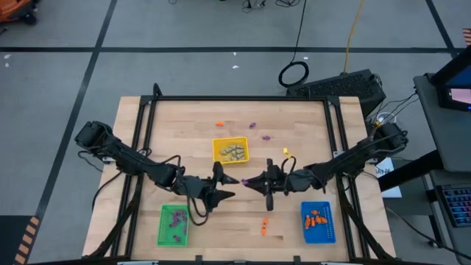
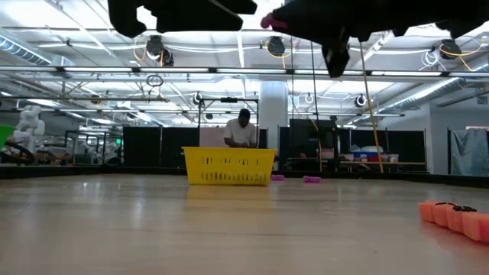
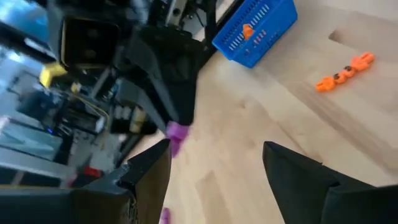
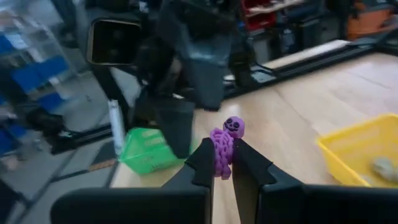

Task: Sort Halloween decoration
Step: Put the purple skeleton toy in the green basket

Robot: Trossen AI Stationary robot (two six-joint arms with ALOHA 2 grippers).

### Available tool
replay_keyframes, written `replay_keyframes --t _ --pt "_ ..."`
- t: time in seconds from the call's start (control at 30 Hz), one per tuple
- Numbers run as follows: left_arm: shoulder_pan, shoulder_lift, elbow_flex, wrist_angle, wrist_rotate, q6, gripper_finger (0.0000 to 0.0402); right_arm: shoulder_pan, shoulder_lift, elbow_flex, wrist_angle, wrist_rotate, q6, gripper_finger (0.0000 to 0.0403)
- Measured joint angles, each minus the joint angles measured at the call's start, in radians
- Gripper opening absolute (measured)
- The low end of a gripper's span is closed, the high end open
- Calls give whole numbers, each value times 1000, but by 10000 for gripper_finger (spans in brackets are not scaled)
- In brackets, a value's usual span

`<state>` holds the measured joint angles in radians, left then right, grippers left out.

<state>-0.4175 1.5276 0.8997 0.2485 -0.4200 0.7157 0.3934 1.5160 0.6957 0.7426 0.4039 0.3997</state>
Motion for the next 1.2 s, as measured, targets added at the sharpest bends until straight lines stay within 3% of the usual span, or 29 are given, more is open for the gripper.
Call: replay_keyframes --t 0.27,0.47,0.83,1.2 --pt "-4 0 0 52 2 135 249 -15 91 0 164 -114 33 16" --pt "-3 0 0 60 72 208 237 -15 113 0 244 -147 33 16" --pt "18 0 0 79 78 233 143 -19 114 0 252 -147 33 16" --pt "20 0 0 80 89 288 82 -21 114 0 250 -148 33 16"
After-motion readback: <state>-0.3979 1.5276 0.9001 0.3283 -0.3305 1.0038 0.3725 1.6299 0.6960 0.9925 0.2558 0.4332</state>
